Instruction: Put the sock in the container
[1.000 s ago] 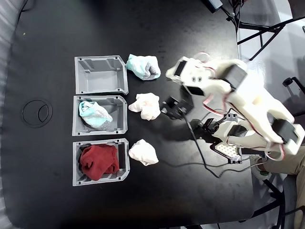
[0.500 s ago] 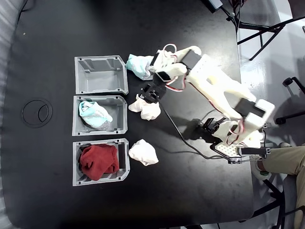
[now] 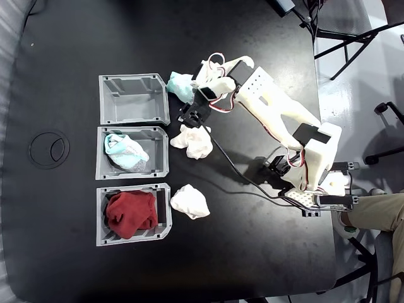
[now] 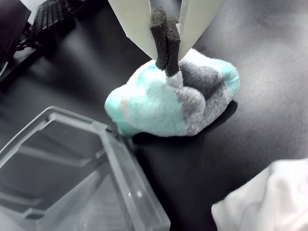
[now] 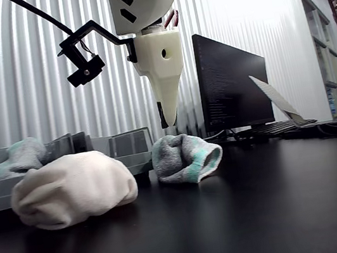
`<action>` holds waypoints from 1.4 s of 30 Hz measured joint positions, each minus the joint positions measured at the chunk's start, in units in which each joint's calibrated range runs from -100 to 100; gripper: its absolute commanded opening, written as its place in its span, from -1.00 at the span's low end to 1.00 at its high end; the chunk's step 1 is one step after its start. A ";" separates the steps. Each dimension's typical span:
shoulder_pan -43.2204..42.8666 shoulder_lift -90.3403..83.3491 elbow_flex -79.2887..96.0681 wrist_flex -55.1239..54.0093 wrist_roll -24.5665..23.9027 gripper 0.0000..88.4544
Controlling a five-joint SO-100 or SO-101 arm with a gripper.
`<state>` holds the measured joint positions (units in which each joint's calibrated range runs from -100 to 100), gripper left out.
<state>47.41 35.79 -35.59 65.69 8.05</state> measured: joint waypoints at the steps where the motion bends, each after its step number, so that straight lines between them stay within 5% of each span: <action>1: 0.21 0.00 -0.27 0.00 0.00 -0.74; 6: 2.22 0.00 -0.81 0.00 0.00 -0.17; 10: 3.28 0.00 -0.81 0.00 0.00 0.05; 22: 1.27 2.01 -0.90 10.93 0.00 0.08; 42: -0.53 10.38 -11.26 11.19 0.00 0.07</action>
<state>46.88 46.17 -46.85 76.87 8.05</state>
